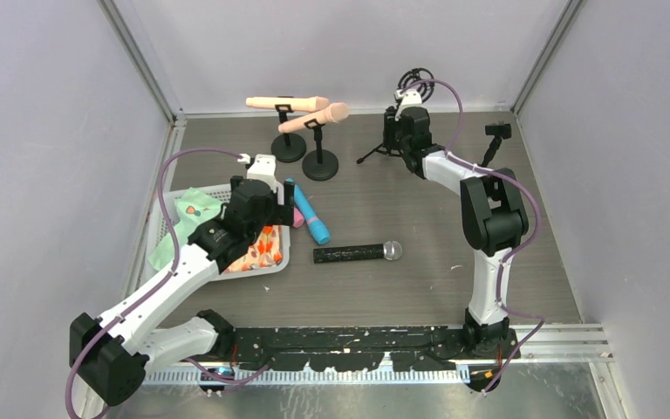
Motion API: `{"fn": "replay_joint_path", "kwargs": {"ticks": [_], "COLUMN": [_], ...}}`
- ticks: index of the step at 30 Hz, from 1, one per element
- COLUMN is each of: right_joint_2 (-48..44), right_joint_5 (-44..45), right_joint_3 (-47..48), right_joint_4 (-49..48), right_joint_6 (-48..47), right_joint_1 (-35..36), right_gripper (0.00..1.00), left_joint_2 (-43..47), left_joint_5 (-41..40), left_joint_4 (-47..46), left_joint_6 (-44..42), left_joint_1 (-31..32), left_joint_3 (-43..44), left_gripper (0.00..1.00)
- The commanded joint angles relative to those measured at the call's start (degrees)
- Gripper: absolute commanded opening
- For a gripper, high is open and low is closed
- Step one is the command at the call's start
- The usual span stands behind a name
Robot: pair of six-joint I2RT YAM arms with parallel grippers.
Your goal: Attach the microphones to the stand
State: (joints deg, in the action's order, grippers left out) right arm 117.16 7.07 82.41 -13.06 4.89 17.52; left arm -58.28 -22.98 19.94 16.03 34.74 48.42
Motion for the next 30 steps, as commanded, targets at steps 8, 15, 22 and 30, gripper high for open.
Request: {"fn": "replay_joint_path", "kwargs": {"ticks": [8,15,22,30], "right_joint_2": [1.04,-2.31,-9.72,-18.09], "right_joint_5": [0.08,-1.43,-1.15,-0.2], "right_joint_3": [0.73,-3.25,-12.04,-23.51], "right_joint_4": [-5.35,-2.76,-0.51,-0.93], "right_joint_6": [-4.57,-4.59,-3.11,4.68], "right_joint_1": [-0.06,2.04,5.34,11.76], "right_gripper": [0.4,0.22,0.14,0.15], "left_joint_2": [-0.18,-0.49,-0.25,1.67], "left_joint_5": [-0.48,0.3,1.83,4.51], "left_joint_4": [-2.37,-2.61,-2.79,-4.21], "left_joint_6": [-0.74,-0.62,-0.47,-0.62], "left_joint_1": [-0.29,-0.33,-0.37,-0.24], "left_joint_3": [0.18,0.0,0.01,-1.25], "left_gripper": [0.89,0.89,0.89,0.88]}}
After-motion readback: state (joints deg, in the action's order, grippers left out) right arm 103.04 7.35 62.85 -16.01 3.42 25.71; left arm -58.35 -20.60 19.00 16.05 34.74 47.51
